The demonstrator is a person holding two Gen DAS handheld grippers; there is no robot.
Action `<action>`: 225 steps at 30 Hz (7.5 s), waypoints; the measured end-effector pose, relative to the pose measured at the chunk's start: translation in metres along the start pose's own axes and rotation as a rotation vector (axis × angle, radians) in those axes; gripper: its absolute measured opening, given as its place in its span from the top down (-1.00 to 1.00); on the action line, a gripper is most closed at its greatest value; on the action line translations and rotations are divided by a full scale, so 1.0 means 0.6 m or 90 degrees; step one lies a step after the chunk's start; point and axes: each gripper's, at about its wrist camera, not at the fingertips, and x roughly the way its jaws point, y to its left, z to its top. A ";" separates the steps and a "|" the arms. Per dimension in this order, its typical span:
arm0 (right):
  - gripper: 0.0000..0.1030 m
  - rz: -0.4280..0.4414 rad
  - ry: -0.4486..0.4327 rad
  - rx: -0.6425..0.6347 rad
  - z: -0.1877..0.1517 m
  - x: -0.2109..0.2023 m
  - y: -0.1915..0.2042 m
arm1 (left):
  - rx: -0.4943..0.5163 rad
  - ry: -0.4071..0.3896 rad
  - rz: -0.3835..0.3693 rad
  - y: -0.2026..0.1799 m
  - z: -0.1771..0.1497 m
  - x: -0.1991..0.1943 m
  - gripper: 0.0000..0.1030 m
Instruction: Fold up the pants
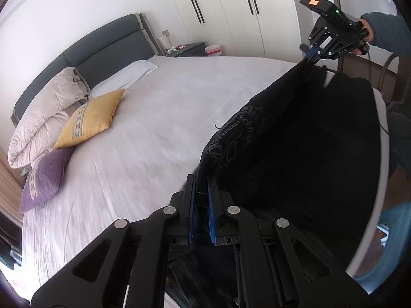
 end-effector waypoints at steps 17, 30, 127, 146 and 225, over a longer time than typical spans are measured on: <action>0.92 -0.045 0.023 0.071 -0.120 0.003 0.194 | -0.021 0.052 0.046 -0.213 -0.191 -0.079 0.85; 0.92 -0.062 0.068 0.054 -0.128 0.021 0.237 | -0.125 0.039 0.042 -0.218 -0.246 -0.078 0.85; 0.27 0.108 -0.255 1.021 -0.559 -0.070 -0.066 | -0.285 0.130 -0.087 -0.247 -0.101 0.069 -0.37; 0.03 0.084 -0.199 1.158 -0.602 -0.064 -0.079 | -0.271 0.136 -0.078 -0.258 -0.107 0.078 -0.47; -0.01 0.422 -0.167 0.666 0.006 0.198 0.022 | -0.433 0.100 0.081 -0.039 -0.209 0.050 -0.68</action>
